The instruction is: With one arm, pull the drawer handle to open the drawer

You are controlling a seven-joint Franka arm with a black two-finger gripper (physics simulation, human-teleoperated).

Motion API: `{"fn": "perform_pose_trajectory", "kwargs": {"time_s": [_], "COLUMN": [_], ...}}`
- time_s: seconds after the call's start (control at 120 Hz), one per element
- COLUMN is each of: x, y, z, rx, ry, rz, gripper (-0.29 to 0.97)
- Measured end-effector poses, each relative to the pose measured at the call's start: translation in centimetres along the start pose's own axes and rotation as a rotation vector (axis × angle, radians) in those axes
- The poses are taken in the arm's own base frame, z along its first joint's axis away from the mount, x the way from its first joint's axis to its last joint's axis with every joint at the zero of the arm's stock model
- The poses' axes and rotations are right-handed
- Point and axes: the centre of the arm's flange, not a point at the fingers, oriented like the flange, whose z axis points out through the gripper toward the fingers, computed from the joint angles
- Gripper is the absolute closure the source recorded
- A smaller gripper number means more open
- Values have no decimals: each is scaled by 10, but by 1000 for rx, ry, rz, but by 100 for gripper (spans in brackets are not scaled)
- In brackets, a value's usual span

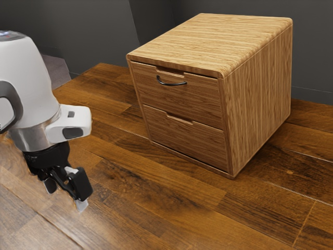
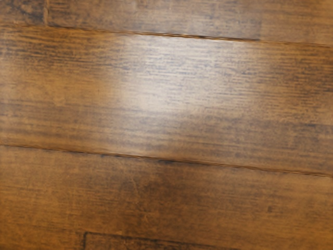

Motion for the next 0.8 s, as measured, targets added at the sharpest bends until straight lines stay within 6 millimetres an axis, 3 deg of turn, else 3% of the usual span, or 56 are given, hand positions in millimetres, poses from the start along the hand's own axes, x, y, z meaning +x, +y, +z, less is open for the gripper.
{"fn": "perform_pose_trajectory", "kwargs": {"time_s": [0.225, 0.267, 0.308, 0.442, 0.8], "x": [19, 40, 73, 147, 216], "y": [11, 3, -5, -13, -20], "z": [-10, -1, 5, 6, -30], "rx": [13, 4, -2, 45, 308], "ry": [118, 127, 153, 294, 560], "rz": [135, 181, 250, 515, 1013], "gripper": [0, 0, 0, 0, 0]}}
